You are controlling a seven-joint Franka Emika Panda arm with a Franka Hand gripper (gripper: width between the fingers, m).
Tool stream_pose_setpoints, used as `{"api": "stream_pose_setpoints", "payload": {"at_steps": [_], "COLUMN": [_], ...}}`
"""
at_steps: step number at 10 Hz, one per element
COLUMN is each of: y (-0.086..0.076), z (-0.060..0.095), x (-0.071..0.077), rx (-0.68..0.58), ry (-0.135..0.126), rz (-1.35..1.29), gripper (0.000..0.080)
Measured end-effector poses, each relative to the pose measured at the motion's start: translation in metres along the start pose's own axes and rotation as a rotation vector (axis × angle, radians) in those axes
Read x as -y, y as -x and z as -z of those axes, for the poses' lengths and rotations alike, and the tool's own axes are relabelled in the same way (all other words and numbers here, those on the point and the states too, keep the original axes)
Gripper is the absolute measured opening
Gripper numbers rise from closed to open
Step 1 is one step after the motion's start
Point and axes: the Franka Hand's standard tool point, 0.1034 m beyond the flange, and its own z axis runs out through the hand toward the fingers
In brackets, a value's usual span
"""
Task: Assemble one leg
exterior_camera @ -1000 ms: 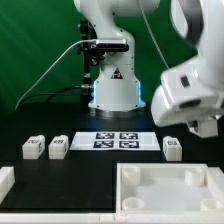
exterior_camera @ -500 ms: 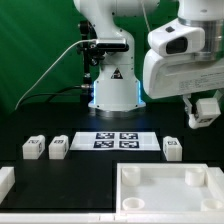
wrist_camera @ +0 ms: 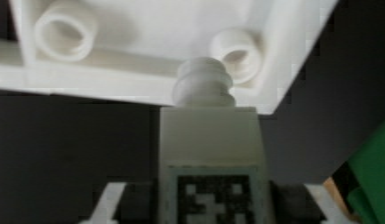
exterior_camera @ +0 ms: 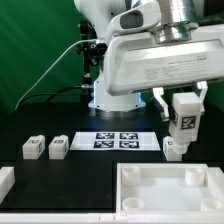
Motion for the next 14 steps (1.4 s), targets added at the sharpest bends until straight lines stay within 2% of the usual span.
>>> {"api": "stream_pose_setpoints", "payload": {"at_steps": [4,6,7,8,9,14], "y": [0.003,-0.022,-0.029,-0.027,-0.021,-0.001], "z": [-0.004,-0.010,-0.016,-0.026,-0.038,-0.060], "x": [-0.001,0.006,0.005,0.004,0.009,0.030], "rx": [0.002,-0.082,-0.120,-0.145,-0.144,-0.105], "ry": [0.000,0.005,0.015,0.024,0.018,-0.007], "rz": [-0.005,-0.015,-0.024,-0.031,-0.038,-0.028], "gripper": [0.0288,0.0288,0.0288,0.0288,0.0288,0.0288]}}
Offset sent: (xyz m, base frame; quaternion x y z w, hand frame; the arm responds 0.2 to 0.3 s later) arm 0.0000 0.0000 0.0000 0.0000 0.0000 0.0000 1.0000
